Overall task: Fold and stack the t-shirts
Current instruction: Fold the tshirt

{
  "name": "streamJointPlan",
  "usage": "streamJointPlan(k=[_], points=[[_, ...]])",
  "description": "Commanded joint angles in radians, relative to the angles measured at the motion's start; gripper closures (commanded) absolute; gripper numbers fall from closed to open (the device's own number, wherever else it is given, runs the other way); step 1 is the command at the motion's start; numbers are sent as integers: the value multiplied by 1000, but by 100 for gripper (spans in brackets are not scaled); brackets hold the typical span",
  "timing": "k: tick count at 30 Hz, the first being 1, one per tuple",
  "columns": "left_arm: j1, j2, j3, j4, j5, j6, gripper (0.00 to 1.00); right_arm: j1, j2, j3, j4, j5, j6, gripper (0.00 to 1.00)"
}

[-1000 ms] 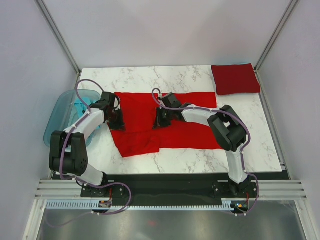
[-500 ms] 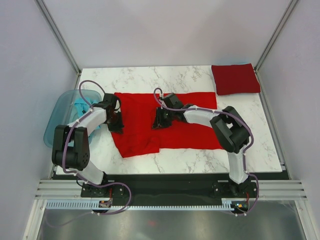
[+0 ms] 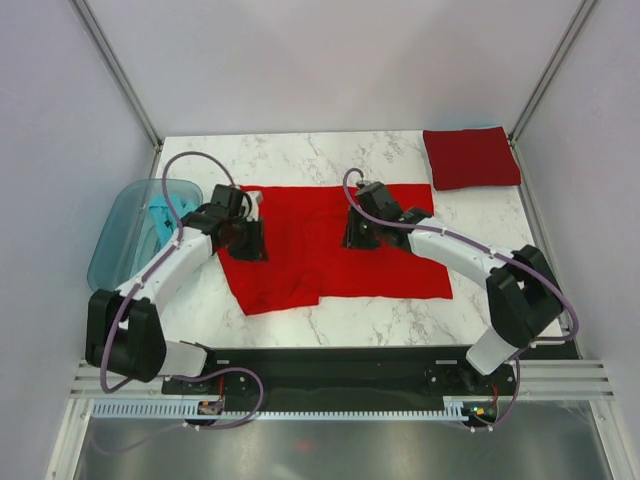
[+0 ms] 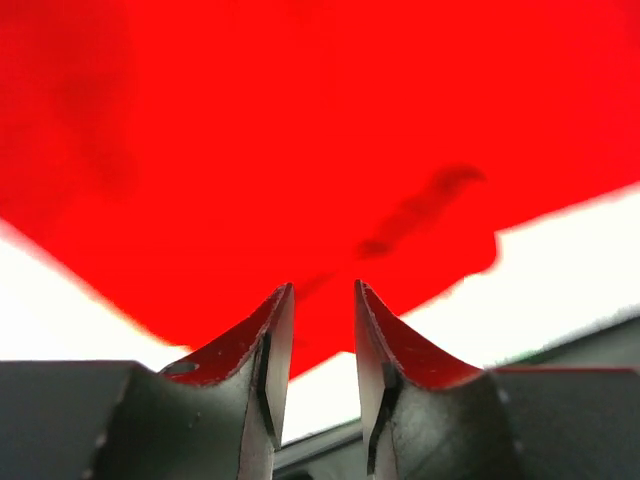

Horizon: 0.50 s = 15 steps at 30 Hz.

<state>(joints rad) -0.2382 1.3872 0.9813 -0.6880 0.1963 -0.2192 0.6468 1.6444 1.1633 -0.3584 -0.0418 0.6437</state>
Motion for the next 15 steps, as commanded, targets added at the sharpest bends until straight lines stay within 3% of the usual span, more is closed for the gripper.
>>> streamJointPlan(k=[1,8,15], points=[[-153,-54,-38,4,94,70,61,-18,-107,-83,-73,109,20,65],[-347,-33,-98,33,20,26,56,-127,-210,-204,-76,100,-12,64],[-408,50,-72,21,-98,8,53,-206,-251,-214,-70,43,-62,64]])
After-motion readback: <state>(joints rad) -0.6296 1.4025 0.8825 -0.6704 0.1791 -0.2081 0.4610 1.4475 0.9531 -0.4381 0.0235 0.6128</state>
